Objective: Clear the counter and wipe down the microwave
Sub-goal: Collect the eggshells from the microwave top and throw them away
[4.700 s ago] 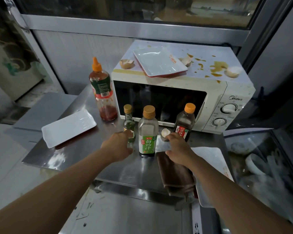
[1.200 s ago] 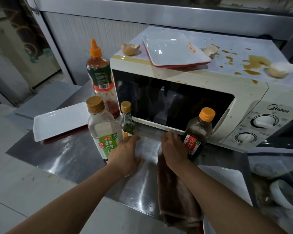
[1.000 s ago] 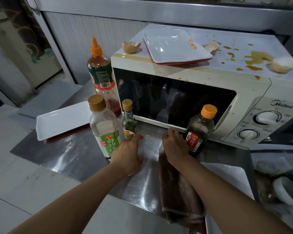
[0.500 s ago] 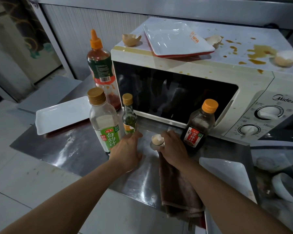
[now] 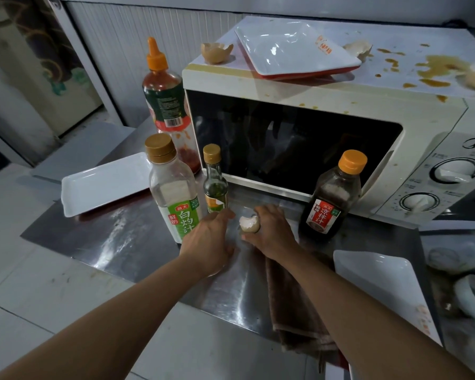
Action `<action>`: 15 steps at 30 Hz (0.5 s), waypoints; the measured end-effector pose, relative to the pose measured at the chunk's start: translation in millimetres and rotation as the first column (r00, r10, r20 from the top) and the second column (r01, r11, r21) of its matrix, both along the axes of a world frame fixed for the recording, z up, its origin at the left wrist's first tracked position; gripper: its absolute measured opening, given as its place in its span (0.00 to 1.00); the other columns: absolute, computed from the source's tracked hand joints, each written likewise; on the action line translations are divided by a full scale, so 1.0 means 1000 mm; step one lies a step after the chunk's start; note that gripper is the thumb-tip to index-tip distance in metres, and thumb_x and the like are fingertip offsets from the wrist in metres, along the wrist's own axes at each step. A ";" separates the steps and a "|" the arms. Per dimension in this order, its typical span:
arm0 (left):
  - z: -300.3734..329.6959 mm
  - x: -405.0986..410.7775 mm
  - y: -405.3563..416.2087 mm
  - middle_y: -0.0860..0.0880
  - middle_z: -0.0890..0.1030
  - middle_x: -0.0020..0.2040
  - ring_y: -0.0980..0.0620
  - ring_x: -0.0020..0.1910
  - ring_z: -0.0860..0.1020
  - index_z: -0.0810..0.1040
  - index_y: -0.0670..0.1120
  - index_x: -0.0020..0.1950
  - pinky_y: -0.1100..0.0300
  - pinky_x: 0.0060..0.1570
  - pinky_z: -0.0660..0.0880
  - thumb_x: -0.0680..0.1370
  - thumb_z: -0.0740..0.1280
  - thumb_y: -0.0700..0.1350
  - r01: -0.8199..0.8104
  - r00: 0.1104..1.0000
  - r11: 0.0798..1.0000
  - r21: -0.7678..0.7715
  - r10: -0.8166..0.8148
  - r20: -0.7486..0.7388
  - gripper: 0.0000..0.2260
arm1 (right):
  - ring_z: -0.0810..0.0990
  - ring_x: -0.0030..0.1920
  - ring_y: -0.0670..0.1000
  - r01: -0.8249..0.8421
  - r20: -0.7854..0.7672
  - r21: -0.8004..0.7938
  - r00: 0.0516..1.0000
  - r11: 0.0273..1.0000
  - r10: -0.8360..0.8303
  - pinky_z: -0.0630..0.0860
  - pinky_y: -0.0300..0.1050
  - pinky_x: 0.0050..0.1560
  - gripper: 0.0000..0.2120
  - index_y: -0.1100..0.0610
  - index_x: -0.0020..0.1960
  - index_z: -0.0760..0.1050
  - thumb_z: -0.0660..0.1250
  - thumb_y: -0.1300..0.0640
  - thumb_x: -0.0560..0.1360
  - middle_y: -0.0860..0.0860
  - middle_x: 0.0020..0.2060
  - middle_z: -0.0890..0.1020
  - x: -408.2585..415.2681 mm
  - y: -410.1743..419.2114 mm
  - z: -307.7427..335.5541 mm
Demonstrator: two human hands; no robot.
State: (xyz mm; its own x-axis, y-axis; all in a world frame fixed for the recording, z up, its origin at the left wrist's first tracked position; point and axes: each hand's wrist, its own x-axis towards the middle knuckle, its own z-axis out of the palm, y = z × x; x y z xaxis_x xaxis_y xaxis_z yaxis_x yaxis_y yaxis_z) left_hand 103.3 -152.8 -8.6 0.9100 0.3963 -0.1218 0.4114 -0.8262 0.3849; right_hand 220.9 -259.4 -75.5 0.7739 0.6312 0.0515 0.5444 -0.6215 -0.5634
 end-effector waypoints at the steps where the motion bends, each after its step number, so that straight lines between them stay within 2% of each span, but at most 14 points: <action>1: 0.000 0.000 0.000 0.48 0.73 0.66 0.46 0.62 0.74 0.65 0.50 0.69 0.50 0.57 0.75 0.72 0.71 0.44 0.001 1.000 1.000 0.000 -0.001 0.002 0.28 | 0.67 0.60 0.54 -0.007 -0.012 0.013 1.000 1.000 0.007 0.62 0.40 0.51 0.29 0.58 0.62 0.72 0.75 0.48 0.65 0.53 0.57 0.73 0.000 0.001 -0.001; 4: -0.001 0.000 0.000 0.48 0.73 0.65 0.46 0.61 0.75 0.65 0.50 0.68 0.50 0.56 0.75 0.72 0.71 0.45 0.004 1.000 1.000 0.000 -0.004 0.011 0.27 | 0.69 0.60 0.53 -0.026 -0.053 0.042 0.998 0.999 0.028 0.66 0.42 0.54 0.30 0.59 0.62 0.72 0.76 0.50 0.65 0.54 0.58 0.73 -0.001 0.005 -0.003; 7: -0.003 0.000 0.000 0.48 0.73 0.65 0.46 0.60 0.75 0.66 0.50 0.68 0.51 0.55 0.76 0.72 0.70 0.44 0.001 1.000 1.000 -0.001 -0.001 0.021 0.26 | 0.70 0.58 0.53 -0.003 -0.072 0.058 0.997 0.998 0.007 0.68 0.42 0.53 0.25 0.60 0.59 0.73 0.75 0.53 0.65 0.54 0.57 0.73 -0.002 0.006 -0.003; 11: -0.004 0.001 0.000 0.48 0.73 0.65 0.47 0.61 0.75 0.66 0.50 0.68 0.53 0.55 0.75 0.72 0.70 0.44 0.004 1.000 1.000 0.004 -0.004 0.014 0.26 | 0.72 0.53 0.51 -0.001 -0.109 0.048 0.994 0.999 0.006 0.64 0.38 0.47 0.20 0.59 0.54 0.75 0.75 0.54 0.66 0.53 0.53 0.73 -0.002 0.000 -0.001; 15: -0.002 0.001 -0.001 0.48 0.73 0.66 0.47 0.61 0.74 0.65 0.51 0.68 0.50 0.56 0.75 0.72 0.70 0.45 0.008 1.000 1.000 0.001 -0.008 0.004 0.26 | 0.69 0.49 0.46 0.022 -0.121 0.082 0.993 0.996 -0.012 0.63 0.37 0.45 0.19 0.58 0.54 0.75 0.75 0.56 0.66 0.52 0.53 0.73 -0.003 -0.008 0.007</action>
State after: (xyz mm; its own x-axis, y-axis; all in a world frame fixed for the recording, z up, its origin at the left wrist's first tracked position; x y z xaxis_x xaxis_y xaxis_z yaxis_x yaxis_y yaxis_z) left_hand 104.1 -154.3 -10.3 0.9137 0.3890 -0.1178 0.4030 -0.8299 0.3859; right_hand 217.8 -266.9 -68.2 0.7882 0.6154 0.0093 0.4593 -0.5781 -0.6745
